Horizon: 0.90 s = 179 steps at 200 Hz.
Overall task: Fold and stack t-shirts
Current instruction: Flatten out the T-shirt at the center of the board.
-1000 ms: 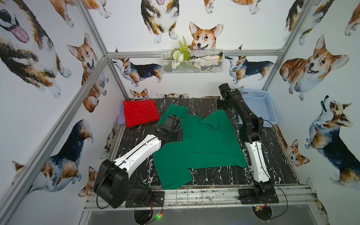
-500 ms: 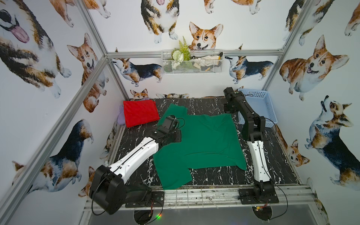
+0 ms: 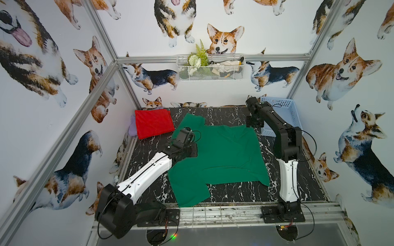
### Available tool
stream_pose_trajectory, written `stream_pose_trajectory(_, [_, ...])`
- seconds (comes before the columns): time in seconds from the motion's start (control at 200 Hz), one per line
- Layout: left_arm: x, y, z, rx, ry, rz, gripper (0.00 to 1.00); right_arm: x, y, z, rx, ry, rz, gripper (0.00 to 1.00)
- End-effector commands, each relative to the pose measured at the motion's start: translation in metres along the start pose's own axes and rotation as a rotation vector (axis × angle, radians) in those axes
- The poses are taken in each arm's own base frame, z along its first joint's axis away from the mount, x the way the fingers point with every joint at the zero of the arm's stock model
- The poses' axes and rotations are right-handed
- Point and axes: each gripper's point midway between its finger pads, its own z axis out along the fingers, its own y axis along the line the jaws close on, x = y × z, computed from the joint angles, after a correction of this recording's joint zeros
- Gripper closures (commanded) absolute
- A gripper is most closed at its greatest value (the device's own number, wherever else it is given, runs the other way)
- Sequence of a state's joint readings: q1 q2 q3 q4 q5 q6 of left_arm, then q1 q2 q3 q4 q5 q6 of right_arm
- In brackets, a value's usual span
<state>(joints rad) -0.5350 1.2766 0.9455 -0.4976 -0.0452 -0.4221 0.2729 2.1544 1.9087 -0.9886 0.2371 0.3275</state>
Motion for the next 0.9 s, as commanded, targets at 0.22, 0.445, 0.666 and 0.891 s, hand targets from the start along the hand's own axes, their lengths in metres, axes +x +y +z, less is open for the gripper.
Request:
stream_pose_trajectory(0.22, [0.024,0.006,0.023,-0.005,0.053,-0.077,0.57,0.134,0.05,-0.016,-0.267,0.068,0.067,0.42])
stream_pose_trajectory(0.445, [0.064,0.008,0.048,0.025,0.133,-0.141,0.57,0.195,0.055,0.002,-0.278,0.131,0.071,0.43])
stream_pose_trajectory(0.666, [0.086,0.018,0.062,-0.014,0.171,-0.178,0.57,0.21,0.056,0.021,-0.279,0.156,0.1,0.43])
stream_pose_trajectory(0.891, [0.09,0.026,0.071,-0.063,0.185,-0.176,0.57,0.214,0.057,0.035,-0.255,0.179,0.082,0.43])
